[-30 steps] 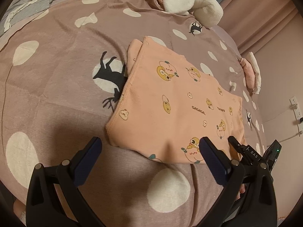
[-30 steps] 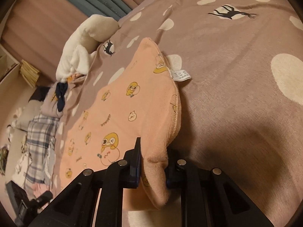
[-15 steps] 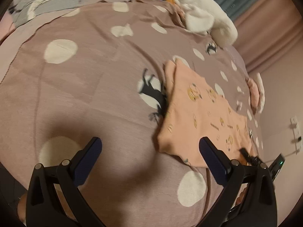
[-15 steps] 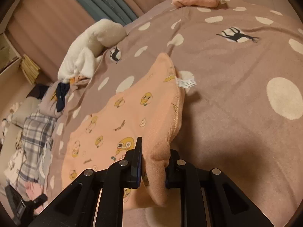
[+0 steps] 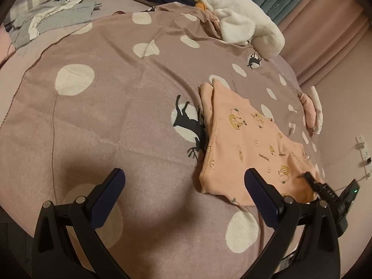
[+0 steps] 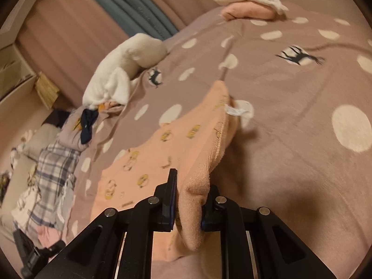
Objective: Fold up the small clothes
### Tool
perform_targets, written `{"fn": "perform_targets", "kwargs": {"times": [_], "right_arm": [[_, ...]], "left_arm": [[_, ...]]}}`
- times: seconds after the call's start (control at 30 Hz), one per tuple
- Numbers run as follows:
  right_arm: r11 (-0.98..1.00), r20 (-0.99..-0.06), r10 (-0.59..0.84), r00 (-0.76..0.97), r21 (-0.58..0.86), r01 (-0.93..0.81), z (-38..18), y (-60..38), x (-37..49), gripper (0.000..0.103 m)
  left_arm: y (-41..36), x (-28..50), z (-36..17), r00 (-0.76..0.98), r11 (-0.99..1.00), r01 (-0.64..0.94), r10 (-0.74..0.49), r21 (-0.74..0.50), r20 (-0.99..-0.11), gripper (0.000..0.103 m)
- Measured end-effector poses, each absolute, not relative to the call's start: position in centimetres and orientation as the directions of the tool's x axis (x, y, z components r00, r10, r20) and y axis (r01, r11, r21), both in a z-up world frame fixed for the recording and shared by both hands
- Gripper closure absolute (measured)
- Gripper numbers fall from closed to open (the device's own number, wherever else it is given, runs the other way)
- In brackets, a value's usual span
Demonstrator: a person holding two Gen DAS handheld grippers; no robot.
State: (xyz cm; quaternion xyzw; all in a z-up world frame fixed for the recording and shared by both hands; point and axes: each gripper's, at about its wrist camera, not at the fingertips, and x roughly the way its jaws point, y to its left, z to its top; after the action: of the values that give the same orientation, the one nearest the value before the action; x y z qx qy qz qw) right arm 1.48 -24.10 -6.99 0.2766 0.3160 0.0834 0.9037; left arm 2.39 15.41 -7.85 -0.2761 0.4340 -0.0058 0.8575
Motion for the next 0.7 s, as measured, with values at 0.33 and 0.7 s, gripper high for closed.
{"fn": "perform_targets", "kwargs": {"times": [0.33, 0.7], "right_arm": [[0.843, -0.482, 0.449, 0.752, 0.508, -0.177, -3.1, -15.8, 3.8, 0.086], [0.765, -0.567, 0.644, 0.514, 0.477, -0.433, -6.3, -3.1, 4.2, 0.086]], "left_arm": [[17.4, 2.2, -8.3, 0.613, 0.825, -0.287, -0.232, -0.486, -0.756, 0.001], [19.0, 1.6, -8.8, 0.613, 0.794, -0.321, -0.241, -0.516, -0.752, 0.001]]}}
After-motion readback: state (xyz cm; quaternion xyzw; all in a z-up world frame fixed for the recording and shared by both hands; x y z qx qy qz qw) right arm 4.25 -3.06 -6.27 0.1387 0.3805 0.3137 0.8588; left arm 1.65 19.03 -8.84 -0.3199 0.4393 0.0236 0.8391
